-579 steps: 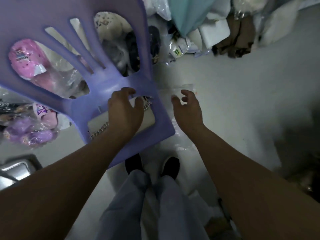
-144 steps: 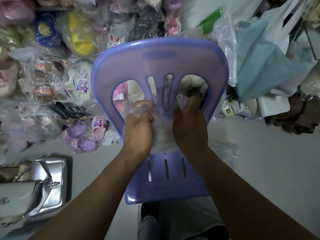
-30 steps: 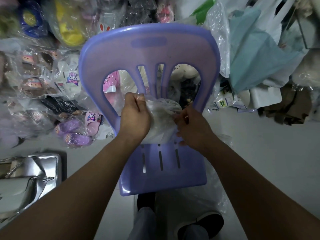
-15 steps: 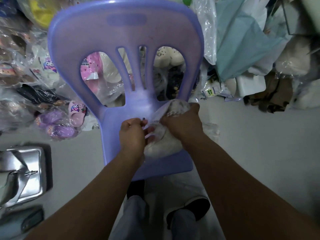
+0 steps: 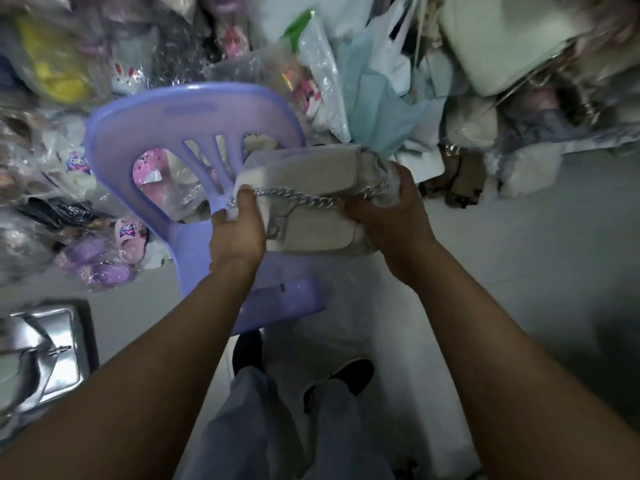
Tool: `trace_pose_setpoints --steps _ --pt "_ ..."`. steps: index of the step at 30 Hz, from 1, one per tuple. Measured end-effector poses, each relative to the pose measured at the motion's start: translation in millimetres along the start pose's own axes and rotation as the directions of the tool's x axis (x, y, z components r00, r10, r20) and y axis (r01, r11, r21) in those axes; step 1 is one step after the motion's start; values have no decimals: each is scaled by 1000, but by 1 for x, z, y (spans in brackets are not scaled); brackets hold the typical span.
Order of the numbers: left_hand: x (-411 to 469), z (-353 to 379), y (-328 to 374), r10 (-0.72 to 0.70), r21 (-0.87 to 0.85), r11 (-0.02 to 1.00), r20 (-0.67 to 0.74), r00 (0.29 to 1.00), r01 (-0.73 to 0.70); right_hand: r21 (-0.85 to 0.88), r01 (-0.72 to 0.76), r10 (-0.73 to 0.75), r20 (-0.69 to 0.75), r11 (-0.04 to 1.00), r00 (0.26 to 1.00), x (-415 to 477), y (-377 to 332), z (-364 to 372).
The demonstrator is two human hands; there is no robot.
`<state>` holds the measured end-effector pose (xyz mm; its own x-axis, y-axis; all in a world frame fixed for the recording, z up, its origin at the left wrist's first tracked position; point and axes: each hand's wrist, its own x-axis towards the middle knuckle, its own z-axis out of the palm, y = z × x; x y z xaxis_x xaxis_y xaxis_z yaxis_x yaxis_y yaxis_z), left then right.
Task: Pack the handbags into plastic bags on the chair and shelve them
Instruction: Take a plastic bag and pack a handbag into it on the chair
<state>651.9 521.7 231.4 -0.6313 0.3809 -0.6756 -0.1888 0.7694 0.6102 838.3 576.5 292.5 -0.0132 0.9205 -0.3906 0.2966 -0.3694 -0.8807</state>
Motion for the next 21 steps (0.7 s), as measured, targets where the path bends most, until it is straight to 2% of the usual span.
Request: trace_pose_setpoints --steps 3,6,10,12,17,21 --pt "-57 7 53 144 -2 990 44 989 -144 95 85 -84 -14 992 996 -20 -51 -58" --pt "-116 31 106 310 -154 940 16 951 -304 126 149 -156 45 981 987 -35 -99 -126" --pt "-206 73 174 472 -253 856 29 881 -450 144 80 -89 59 986 994 -57 -159 -231" --pt "-251 96 203 516 -332 821 81 853 -465 141 80 -80 -11 987 997 -69 -179 -283" --pt "-357 153 260 677 -428 710 199 708 -559 174 149 -96 -280 973 955 -98 -209 -393" --pt "-420 194 288 743 -446 659 264 615 -605 161 199 -131 -359 967 924 -116 -224 -463"
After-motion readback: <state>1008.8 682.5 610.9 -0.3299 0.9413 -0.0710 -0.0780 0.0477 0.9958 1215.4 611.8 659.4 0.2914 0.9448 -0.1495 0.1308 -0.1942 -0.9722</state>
